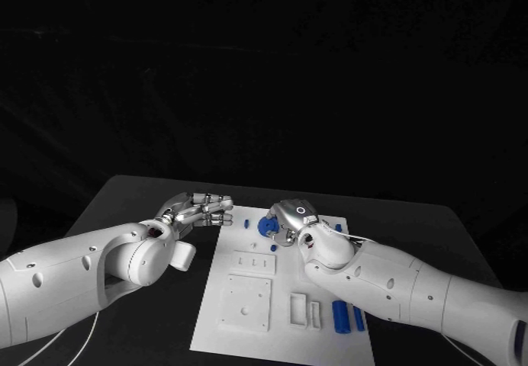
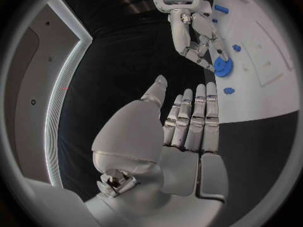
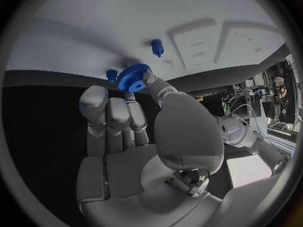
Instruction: Assemble the parts on the task board
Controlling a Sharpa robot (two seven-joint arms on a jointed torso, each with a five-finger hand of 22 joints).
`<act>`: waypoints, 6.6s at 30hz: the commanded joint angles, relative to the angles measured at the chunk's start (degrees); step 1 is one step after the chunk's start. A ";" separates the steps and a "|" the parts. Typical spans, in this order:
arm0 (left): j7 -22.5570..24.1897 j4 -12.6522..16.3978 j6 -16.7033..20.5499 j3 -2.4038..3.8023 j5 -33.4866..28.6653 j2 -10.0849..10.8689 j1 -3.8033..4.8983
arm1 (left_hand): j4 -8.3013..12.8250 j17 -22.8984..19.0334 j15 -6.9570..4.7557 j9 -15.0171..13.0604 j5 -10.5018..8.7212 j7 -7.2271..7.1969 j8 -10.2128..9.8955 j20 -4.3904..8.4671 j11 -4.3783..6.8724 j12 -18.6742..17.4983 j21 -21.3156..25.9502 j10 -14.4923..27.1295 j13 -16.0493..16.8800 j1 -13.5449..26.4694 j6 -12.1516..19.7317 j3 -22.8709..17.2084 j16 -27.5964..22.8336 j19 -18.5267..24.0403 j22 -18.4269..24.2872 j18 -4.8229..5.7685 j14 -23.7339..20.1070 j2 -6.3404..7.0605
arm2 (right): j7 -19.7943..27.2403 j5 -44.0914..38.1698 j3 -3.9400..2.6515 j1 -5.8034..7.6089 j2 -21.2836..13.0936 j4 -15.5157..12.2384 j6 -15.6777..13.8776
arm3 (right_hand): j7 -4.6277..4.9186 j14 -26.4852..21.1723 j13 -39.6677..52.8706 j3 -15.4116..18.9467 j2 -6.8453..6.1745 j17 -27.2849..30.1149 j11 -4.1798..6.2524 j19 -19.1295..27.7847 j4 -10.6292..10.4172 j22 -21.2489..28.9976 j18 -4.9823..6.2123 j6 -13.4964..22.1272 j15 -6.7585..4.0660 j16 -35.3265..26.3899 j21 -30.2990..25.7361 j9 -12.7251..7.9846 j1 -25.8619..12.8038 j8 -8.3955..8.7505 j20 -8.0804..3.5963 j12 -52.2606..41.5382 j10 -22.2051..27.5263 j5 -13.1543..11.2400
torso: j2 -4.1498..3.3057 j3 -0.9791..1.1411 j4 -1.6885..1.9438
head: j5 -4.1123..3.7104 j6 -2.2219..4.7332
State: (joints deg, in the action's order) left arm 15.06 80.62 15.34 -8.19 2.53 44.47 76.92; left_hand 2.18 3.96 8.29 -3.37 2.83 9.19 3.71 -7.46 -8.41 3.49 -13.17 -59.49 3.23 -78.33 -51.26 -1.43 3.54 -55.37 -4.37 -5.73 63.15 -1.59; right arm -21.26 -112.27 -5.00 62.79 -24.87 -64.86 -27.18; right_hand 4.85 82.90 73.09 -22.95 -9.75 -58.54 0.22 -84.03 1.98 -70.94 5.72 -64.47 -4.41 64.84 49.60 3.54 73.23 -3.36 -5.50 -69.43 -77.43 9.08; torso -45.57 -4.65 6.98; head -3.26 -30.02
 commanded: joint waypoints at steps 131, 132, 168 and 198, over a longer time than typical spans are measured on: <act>2.91 -3.02 -6.44 0.02 0.53 0.48 -0.35 | 4.35 -0.04 -0.52 0.18 0.85 -0.94 -0.50 -0.06 0.75 -0.18 -0.68 2.16 0.07 -1.24 2.86 -1.05 -0.05 0.73 0.06 0.51 -0.99 0.47 | 28.99 37.20 -10.61 -1.77 -18.24 2.94 14.19 | 0.28 -0.06 -1.83 16.82 3.46 0.44 -0.17 -2.96 5.31 -1.54 -1.27 9.24 0.08 -2.60 -1.48 -0.07 4.97 -0.10 -0.01 1.89 1.78 5.30 | 0.55 1.11 -2.02 | -1.00 -0.41; 2.99 -3.03 -6.59 0.02 0.56 0.53 -0.38 | 4.35 -0.04 -0.52 0.18 0.85 -0.94 -0.50 -0.06 0.75 -0.18 -0.68 2.16 0.07 -1.24 2.86 -1.05 -0.05 0.73 0.06 0.51 -0.99 0.47 | 29.34 37.27 -10.62 -1.80 -18.11 3.66 14.49 | 0.18 -0.06 -1.86 16.76 3.49 0.47 -0.08 -2.95 5.47 -1.60 -1.32 9.07 0.04 -2.65 -1.55 -0.06 5.02 -0.11 -0.05 1.95 1.82 5.41 | 0.51 1.16 -2.03 | -0.94 -0.43; 2.87 -3.39 -6.51 0.03 1.39 0.62 -0.69 | 5.53 -0.04 -0.53 0.16 0.71 -0.66 -0.47 -0.01 0.39 -0.15 -0.91 1.97 0.08 -1.40 2.63 -0.97 -0.02 0.79 0.04 0.52 -0.88 0.15 | 32.42 40.47 -10.65 -3.22 -13.73 14.44 17.78 | 0.31 0.05 -1.71 18.73 4.45 -0.11 -0.13 -3.24 4.05 -3.29 -1.42 11.75 -0.06 -2.85 -2.67 -0.15 4.87 -0.02 -0.21 2.03 1.96 0.68 | 0.37 1.29 -1.73 | -0.45 -1.30; 2.38 -3.66 -6.36 0.02 1.55 0.47 -0.73 | 5.08 -0.03 -0.51 0.18 0.72 -0.39 -0.50 -0.02 0.13 -0.16 -1.01 2.06 0.08 -1.02 2.93 -0.78 -0.01 0.84 0.06 0.52 -0.87 -0.15 | 32.26 41.14 -10.65 -3.84 -11.52 16.81 17.01 | 0.19 0.04 -1.26 10.71 7.13 -0.44 -0.16 -3.28 5.30 -3.89 -1.39 5.21 -0.02 -2.63 -2.54 0.03 1.72 -0.19 -0.16 1.56 1.87 -5.95 | 0.49 1.41 -1.89 | -0.29 -1.92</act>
State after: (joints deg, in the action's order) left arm 17.27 76.90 9.44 -8.21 3.88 45.04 76.18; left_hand 7.48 3.96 7.78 -3.27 3.76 8.37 3.49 -7.47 -7.90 3.49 -13.84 -57.32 3.23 -79.54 -48.39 -2.46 3.54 -54.97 -4.34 -5.73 62.64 -1.28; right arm 10.53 -71.31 -15.64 58.99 -36.47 -48.04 -10.19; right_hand 5.04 82.81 71.79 -11.89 -2.57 -58.93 0.20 -83.93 7.20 -74.73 4.83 -58.74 -4.50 62.12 46.94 3.48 75.26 -3.19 -5.61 -67.65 -75.36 3.33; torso -45.09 -3.28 5.11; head -3.57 -31.88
